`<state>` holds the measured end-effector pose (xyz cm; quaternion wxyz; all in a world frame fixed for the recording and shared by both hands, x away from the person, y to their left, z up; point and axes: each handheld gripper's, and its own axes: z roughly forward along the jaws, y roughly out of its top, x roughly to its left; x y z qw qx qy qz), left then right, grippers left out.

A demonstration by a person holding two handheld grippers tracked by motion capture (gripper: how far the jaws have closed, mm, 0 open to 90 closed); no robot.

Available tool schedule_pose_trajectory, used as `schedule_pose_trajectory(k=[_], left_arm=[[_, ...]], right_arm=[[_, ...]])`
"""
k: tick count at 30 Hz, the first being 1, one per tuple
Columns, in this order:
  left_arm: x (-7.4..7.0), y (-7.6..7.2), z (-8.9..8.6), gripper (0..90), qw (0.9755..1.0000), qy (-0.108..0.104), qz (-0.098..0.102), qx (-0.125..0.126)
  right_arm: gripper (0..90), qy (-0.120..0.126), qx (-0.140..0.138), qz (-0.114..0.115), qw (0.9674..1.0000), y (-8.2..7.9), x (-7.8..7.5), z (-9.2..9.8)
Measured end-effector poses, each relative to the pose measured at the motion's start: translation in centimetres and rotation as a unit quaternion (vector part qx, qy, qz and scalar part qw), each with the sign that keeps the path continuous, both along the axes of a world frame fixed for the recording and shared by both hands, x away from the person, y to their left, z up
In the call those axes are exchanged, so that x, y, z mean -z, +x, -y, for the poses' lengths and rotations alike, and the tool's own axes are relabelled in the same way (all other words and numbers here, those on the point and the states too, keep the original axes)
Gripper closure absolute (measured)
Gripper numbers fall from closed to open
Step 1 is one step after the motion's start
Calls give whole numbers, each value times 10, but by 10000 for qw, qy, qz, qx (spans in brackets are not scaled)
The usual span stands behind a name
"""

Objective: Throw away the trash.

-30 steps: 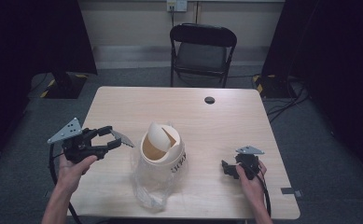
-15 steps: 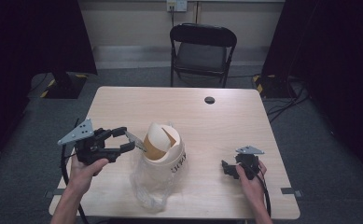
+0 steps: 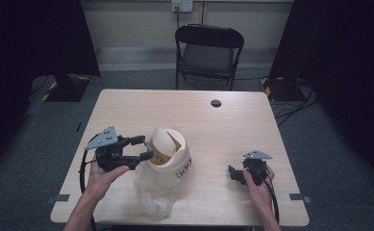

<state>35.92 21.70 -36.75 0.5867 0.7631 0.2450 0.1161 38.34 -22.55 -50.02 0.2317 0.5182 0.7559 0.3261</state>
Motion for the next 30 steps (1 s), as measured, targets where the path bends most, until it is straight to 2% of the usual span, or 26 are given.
schedule_pose_trajectory(k=[3,6,10,11,14,15,16,17,21,27,28,29,30], left_arm=[[7,3,10,342,9999,103,-110,67],[9,5,14,342,9996,229,-115,71],[10,6,15,342,9996,275,-95,29],[11,6,16,342,9993,358,-97,2],[14,5,17,341,9991,408,-118,-48],[17,6,19,341,9986,499,-144,-49],[17,6,19,341,9986,499,-144,-49],[20,5,22,342,9978,650,-132,-64],[22,4,29,341,9967,796,-60,-138],[22,6,31,329,9970,752,-111,-163],[22,6,31,307,9970,752,-111,-163],[21,6,29,271,9980,601,-132,-125],[21,6,29,237,9980,601,-132,-125]], right_arm=[[121,0,0,0,10000,0,0,0],[120,0,1,0,10000,0,0,0],[121,3,2,-2,10000,0,0,0],[121,0,-1,1,10000,0,0,0],[121,3,3,-2,10000,0,0,0],[121,4,3,-4,10000,0,0,0],[121,4,3,-4,10000,0,0,0],[121,1,1,-1,10000,0,0,0],[121,0,0,0,10000,0,0,0],[121,5,3,-4,10000,0,0,0],[121,5,3,-4,10000,0,0,0],[121,3,2,-2,10000,0,0,0],[121,3,2,-2,10000,0,0,0]])
